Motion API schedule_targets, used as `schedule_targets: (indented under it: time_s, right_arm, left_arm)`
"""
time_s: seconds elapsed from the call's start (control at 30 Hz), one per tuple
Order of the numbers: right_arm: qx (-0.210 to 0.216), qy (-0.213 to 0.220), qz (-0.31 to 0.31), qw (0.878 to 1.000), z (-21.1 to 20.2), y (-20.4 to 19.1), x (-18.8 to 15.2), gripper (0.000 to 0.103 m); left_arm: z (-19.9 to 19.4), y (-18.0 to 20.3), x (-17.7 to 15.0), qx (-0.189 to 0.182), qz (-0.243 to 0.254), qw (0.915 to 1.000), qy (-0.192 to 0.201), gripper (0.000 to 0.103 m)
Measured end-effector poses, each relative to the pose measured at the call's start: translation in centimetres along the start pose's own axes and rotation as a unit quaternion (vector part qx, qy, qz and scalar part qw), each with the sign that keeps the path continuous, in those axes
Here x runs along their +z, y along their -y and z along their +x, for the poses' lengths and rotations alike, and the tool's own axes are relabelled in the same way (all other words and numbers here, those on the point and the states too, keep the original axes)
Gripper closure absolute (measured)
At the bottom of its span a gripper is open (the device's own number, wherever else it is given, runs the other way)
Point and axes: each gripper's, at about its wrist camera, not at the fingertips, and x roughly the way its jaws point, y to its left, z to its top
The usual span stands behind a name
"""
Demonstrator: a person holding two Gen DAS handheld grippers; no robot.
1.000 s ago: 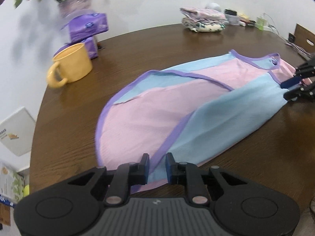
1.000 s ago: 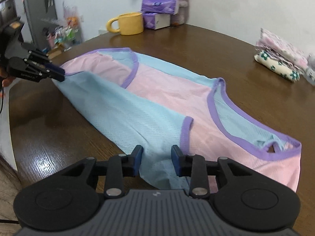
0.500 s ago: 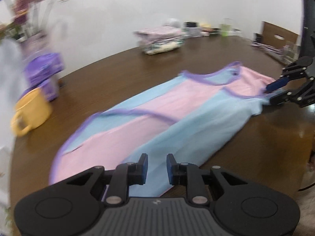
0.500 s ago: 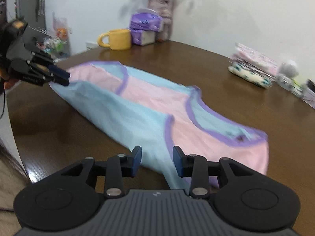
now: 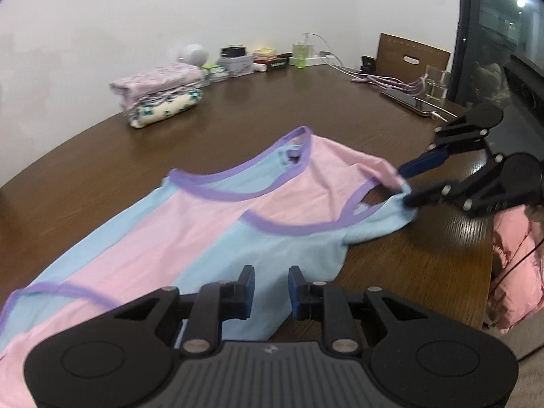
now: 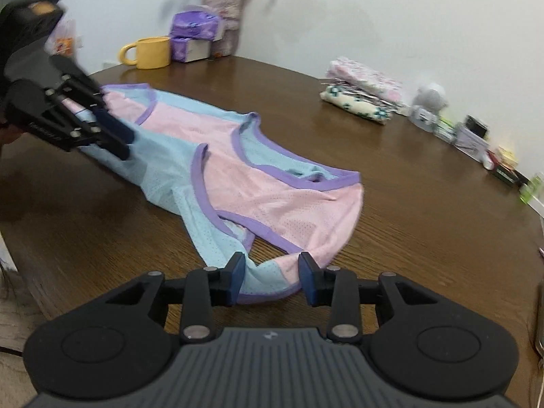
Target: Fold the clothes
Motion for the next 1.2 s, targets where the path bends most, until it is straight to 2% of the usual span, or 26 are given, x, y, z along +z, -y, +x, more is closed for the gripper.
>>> schedule_targets:
  time_s: [0.07,0.17,0.3,0.4,0.6,0.63,0.77,0.93,1.0,1.03,1.07,1.2]
  right_arm:
    - [0.015,-0.003,-0.017,1.000,0.7,-0.2,0.2,0.069]
    - [0.028,-0.020,-0.037,0.999,1.8,-0.4,0.3,0.077]
    - [0.046,0.001,-0.024,0.999,1.3,0.5,0.6,0.076]
    - [0.043,0.012,-0.020,0.999,0.4,1.2,1.1,0.076]
    - [0.032,-0.008,-0.014,0.999,0.4,1.8,0.4,0.076]
    - [0.030,-0.011,-0.003,0.999,0.4,2.0,0.1,0.076]
    - [0.030,-0.011,0.077,0.996,0.0,3.2,-1.2,0.072]
    - [0.061,0.002,0.200,0.978,-0.3,5.1,-3.0,0.069]
    - [0.076,0.008,0.240,0.968,-0.3,5.8,-3.6,0.069]
    - [0.085,0.010,0.254,0.963,-0.2,6.0,-3.8,0.069]
    - [0.093,0.012,0.266,0.959,0.0,6.3,-4.0,0.069]
    - [0.108,0.011,0.294,0.949,1.0,6.8,-4.4,0.083]
  left_arm:
    - [1.0,0.7,0.5,-0.003,0.004,1.0000,-0.007,0.083]
    - [1.7,1.0,0.9,-0.007,0.005,0.9999,-0.012,0.083]
    - [2.0,1.4,1.5,-0.014,0.009,0.9998,-0.008,0.083]
    - [2.2,1.9,2.1,-0.021,0.015,0.9996,-0.005,0.083]
    - [4.0,3.7,4.6,-0.076,0.048,0.9959,-0.010,0.080]
    - [4.4,4.1,5.0,-0.084,0.055,0.9948,-0.013,0.077]
    - [6.6,5.6,6.4,-0.119,0.073,0.9899,-0.028,0.077]
    - [9.0,6.8,6.8,-0.147,0.082,0.9845,-0.050,0.079]
    - [9.2,7.0,6.6,-0.151,0.090,0.9832,-0.051,0.084]
    - [9.0,7.2,6.5,-0.149,0.094,0.9833,-0.046,0.101]
    - [8.8,7.3,6.4,-0.146,0.099,0.9834,-0.042,0.102]
    - [7.3,8.2,5.8,-0.114,0.134,0.9844,-0.008,0.102]
